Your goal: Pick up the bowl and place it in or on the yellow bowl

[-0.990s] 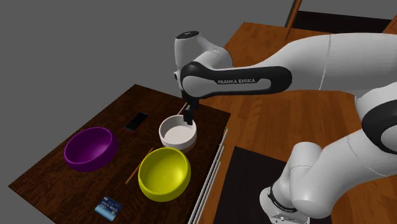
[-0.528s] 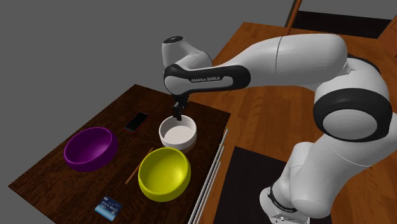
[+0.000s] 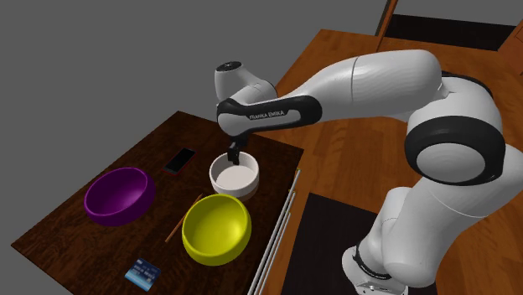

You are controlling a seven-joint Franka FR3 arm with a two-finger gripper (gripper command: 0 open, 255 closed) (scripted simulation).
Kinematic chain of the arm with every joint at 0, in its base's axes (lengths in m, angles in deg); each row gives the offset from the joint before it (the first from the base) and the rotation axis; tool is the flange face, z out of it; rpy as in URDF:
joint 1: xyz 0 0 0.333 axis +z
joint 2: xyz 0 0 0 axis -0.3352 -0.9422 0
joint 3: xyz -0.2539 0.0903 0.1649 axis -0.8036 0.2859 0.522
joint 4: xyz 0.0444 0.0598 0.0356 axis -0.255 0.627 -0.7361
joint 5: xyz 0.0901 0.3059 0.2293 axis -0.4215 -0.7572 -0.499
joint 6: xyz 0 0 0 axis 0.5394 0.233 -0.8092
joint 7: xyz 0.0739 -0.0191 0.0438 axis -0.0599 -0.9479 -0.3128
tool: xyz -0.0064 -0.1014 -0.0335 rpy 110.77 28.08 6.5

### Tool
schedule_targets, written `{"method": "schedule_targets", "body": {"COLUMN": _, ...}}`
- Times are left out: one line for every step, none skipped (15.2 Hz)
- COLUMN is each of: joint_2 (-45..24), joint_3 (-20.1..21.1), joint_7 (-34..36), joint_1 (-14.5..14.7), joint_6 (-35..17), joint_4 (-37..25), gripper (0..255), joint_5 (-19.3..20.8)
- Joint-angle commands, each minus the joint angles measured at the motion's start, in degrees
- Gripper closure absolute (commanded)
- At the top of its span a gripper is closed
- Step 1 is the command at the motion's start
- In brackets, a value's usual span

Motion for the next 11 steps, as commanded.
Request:
{"method": "schedule_targets", "body": {"joint_2": -0.10, "joint_3": -0.01, "joint_7": -0.02, "joint_1": -0.01, "joint_6": -0.28, "joint_4": 0.15, "gripper": 0, "joint_5": -0.02}}
{"method": "schedule_targets", "body": {"joint_2": -0.10, "joint_3": -0.01, "joint_7": -0.02, "joint_1": -0.01, "joint_6": -0.28, "joint_4": 0.15, "gripper": 0, "joint_5": -0.02}}
{"method": "schedule_targets", "body": {"joint_2": -0.10, "joint_3": -0.01, "joint_7": -0.02, "joint_1": -0.01, "joint_6": -0.28, "joint_4": 0.15, "gripper": 0, "joint_5": -0.02}}
{"method": "schedule_targets", "body": {"joint_2": -0.10, "joint_3": -0.01, "joint_7": -0.02, "joint_1": -0.01, "joint_6": -0.28, "joint_4": 0.15, "gripper": 0, "joint_5": -0.02}}
{"method": "schedule_targets", "body": {"joint_2": -0.10, "joint_3": -0.01, "joint_7": -0.02, "joint_1": -0.01, "joint_6": -0.28, "joint_4": 0.15, "gripper": 0, "joint_5": -0.02}}
{"method": "schedule_targets", "body": {"joint_2": -0.10, "joint_3": -0.01, "joint_7": -0.02, "joint_1": -0.01, "joint_6": -0.27, "joint_4": 0.15, "gripper": 0, "joint_5": -0.02}}
{"method": "schedule_targets", "body": {"joint_2": -0.10, "joint_3": -0.01, "joint_7": -0.02, "joint_1": -0.01, "joint_6": -0.27, "joint_4": 0.15, "gripper": 255, "joint_5": -0.02}}
{"method": "schedule_targets", "body": {"joint_2": -0.10, "joint_3": -0.01, "joint_7": -0.02, "joint_1": -0.01, "joint_6": -0.27, "joint_4": 0.15, "gripper": 255, "joint_5": -0.02}}
{"method": "schedule_targets", "body": {"joint_2": -0.10, "joint_3": -0.01, "joint_7": -0.02, "joint_1": -0.01, "joint_6": -0.27, "joint_4": 0.15, "gripper": 255, "joint_5": -0.02}}
{"method": "schedule_targets", "body": {"joint_2": -0.10, "joint_3": -0.01, "joint_7": -0.02, "joint_1": -0.01, "joint_6": -0.27, "joint_4": 0.15, "gripper": 255, "joint_5": -0.02}}
{"method": "schedule_targets", "body": {"joint_2": -0.10, "joint_3": -0.01, "joint_7": -0.02, "joint_1": -0.01, "joint_6": -0.27, "joint_4": 0.14, "gripper": 255, "joint_5": -0.02}}
